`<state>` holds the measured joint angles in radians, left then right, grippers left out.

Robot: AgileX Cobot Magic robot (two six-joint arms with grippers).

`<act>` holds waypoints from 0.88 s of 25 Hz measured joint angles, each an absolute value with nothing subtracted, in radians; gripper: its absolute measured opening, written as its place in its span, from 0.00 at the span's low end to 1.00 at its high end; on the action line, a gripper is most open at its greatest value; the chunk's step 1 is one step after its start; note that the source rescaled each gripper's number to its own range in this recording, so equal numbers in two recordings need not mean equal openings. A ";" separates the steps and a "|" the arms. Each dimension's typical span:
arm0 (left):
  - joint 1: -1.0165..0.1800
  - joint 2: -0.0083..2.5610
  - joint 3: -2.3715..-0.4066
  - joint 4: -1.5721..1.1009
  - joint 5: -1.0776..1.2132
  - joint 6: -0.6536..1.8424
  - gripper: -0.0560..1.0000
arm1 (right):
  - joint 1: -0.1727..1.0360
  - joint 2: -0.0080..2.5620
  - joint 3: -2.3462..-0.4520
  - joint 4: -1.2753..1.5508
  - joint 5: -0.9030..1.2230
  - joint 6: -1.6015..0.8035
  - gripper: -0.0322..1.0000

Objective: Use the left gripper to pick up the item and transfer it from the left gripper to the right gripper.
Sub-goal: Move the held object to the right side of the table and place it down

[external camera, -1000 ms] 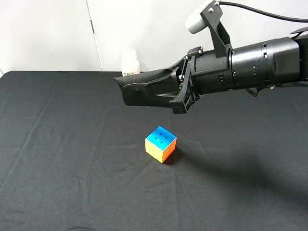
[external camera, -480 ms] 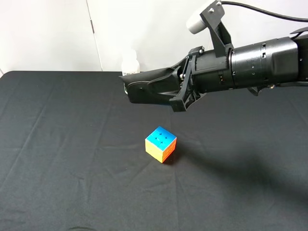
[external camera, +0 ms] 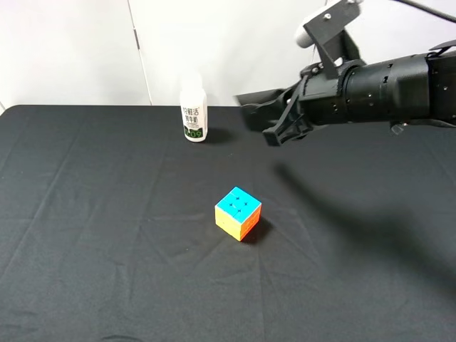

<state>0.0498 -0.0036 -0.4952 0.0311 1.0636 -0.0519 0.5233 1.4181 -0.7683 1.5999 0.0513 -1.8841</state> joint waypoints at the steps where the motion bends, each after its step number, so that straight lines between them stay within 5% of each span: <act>1: 0.053 -0.004 -0.495 0.031 1.064 -0.052 1.00 | 0.523 1.418 -0.768 1.600 0.000 -1.876 0.03; 9: 0.055 -0.007 -0.495 0.031 1.064 -0.052 1.00 | 0.514 1.418 -0.767 1.640 -0.340 -1.854 0.03; 22: 0.055 -0.007 -0.495 0.031 1.064 -0.052 0.99 | 0.345 1.418 -0.701 1.724 -0.162 -1.853 0.03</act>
<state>0.0546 -0.0070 -0.4952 0.0311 1.0636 -0.0519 0.3446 1.4181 -0.7011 1.7241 -0.1625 -1.8532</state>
